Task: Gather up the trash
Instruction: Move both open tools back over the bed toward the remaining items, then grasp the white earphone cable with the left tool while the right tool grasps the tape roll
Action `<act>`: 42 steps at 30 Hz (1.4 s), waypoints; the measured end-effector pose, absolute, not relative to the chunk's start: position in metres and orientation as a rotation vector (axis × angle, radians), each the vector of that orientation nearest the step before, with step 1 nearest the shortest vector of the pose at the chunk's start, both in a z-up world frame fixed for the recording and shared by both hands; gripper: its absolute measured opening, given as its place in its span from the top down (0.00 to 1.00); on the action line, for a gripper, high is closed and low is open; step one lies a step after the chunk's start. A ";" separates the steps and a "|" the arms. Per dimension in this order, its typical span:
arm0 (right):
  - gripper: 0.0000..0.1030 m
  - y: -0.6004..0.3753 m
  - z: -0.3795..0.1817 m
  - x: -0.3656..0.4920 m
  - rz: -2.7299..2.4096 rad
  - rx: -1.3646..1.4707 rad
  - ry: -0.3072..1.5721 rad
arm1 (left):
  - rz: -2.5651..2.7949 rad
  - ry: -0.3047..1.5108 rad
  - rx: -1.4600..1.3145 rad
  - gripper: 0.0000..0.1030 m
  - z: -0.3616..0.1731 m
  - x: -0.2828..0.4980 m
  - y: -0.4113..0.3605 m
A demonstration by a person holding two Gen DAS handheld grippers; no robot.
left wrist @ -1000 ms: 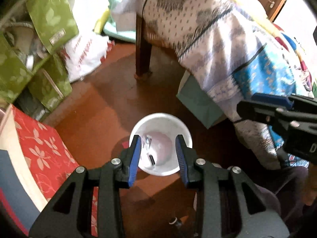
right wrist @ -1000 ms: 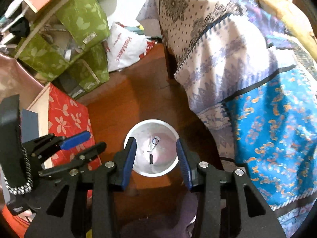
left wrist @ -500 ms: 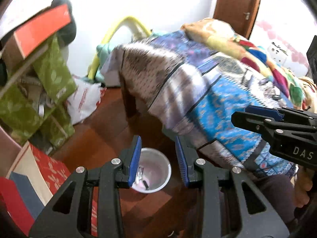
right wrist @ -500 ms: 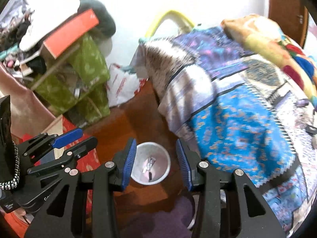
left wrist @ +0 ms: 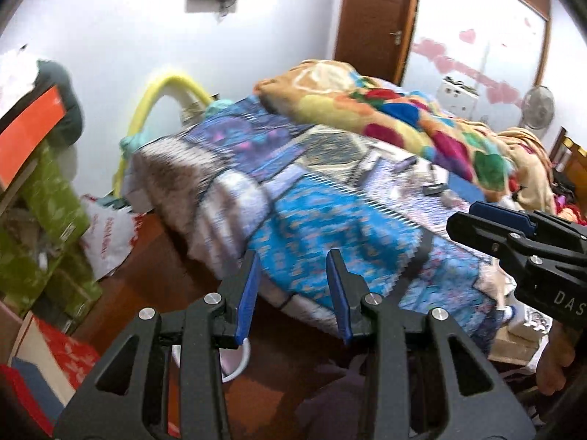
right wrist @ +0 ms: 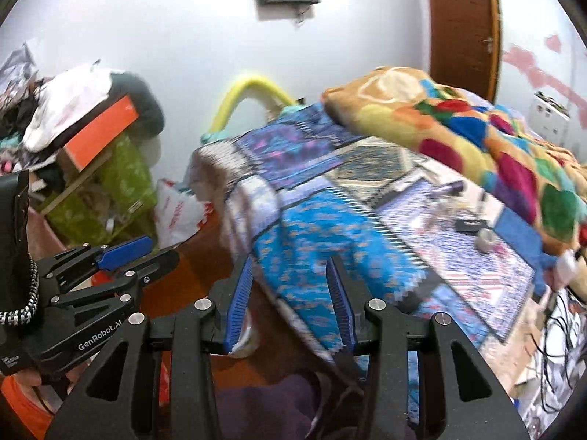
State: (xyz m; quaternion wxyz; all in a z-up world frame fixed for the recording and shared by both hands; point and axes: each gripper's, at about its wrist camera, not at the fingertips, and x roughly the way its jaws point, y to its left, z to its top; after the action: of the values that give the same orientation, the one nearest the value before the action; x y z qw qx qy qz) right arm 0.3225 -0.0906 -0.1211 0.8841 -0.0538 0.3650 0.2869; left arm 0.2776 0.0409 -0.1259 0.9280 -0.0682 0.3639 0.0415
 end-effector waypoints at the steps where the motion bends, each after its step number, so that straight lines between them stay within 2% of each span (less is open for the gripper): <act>1: 0.63 -0.101 -0.119 0.325 0.579 -0.098 0.756 | 0.072 0.742 -0.134 0.64 -0.124 0.282 0.033; 8: 0.63 -0.162 -0.109 0.341 0.476 -0.021 0.722 | -0.052 0.727 -0.117 0.64 -0.112 0.327 -0.029; 11: 0.63 -0.187 -0.113 0.350 0.428 -0.011 0.721 | -0.104 0.726 -0.097 0.60 -0.110 0.348 -0.056; 19: 0.63 -0.251 -0.135 0.385 0.314 0.018 0.762 | -0.194 0.776 -0.059 0.58 -0.131 0.401 -0.109; 28: 0.63 -0.288 -0.176 0.435 0.282 0.105 0.849 | -0.218 0.849 -0.061 0.58 -0.170 0.458 -0.131; 38: 0.62 -0.278 -0.224 0.500 0.319 0.131 0.925 | -0.225 0.901 -0.069 0.58 -0.208 0.521 -0.136; 39: 0.61 -0.277 -0.228 0.505 0.326 0.125 0.932 | -0.228 0.906 -0.066 0.58 -0.211 0.527 -0.138; 41: 0.50 -0.274 -0.235 0.515 0.335 0.116 0.939 | -0.231 0.914 -0.058 0.58 -0.219 0.540 -0.140; 42: 0.48 -0.273 -0.237 0.519 0.336 0.115 0.937 | -0.230 0.917 -0.056 0.58 -0.222 0.544 -0.140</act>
State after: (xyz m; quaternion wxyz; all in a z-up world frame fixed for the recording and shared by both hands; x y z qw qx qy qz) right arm 0.5192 -0.2727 -0.2374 0.8771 0.0549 0.4490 0.1612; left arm 0.5443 -0.1401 -0.2216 0.8899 -0.0269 0.4416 -0.1108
